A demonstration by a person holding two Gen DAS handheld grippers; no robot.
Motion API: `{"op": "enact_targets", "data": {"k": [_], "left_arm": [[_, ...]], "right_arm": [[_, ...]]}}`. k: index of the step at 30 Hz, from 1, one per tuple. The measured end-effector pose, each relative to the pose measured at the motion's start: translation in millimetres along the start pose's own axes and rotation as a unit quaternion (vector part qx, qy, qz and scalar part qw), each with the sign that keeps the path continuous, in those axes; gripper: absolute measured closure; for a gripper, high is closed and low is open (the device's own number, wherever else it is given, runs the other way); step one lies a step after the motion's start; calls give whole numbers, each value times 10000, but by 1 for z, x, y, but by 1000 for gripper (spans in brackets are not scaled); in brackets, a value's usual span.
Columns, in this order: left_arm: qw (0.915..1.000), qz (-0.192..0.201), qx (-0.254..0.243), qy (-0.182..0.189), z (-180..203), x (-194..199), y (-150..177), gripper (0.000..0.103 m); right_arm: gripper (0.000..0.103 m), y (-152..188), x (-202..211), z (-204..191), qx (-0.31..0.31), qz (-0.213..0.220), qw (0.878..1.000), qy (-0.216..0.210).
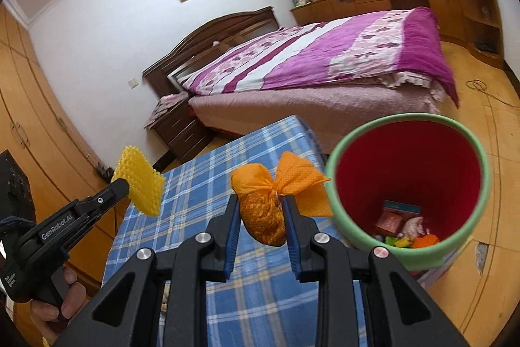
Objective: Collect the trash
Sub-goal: 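Carry the yellow foam net and orange net over the red bucket with both tools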
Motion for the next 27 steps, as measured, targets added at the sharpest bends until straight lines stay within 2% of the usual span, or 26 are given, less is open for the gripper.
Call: {"op": "enact_targets", "data": {"k": [15, 27], "left_arm": [[9952, -430, -535, 699, 87, -36, 25, 96], [9828, -959, -973, 1243, 155, -94, 55, 96]], "right_arm": [[75, -10, 28, 89, -587, 333, 9966, 476], [75, -11, 19, 149, -968, 325, 9920, 747]]}}
Point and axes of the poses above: each gripper's, at about its wrist camera, not at the fingertips, and x roughly against the way its jaws point, z to its right, y to its underside, the point moved 10 cm from there along -x, roughly the way its jaws point, and after that the axes turned 2 degrees about -x, right-handed, at the moved point
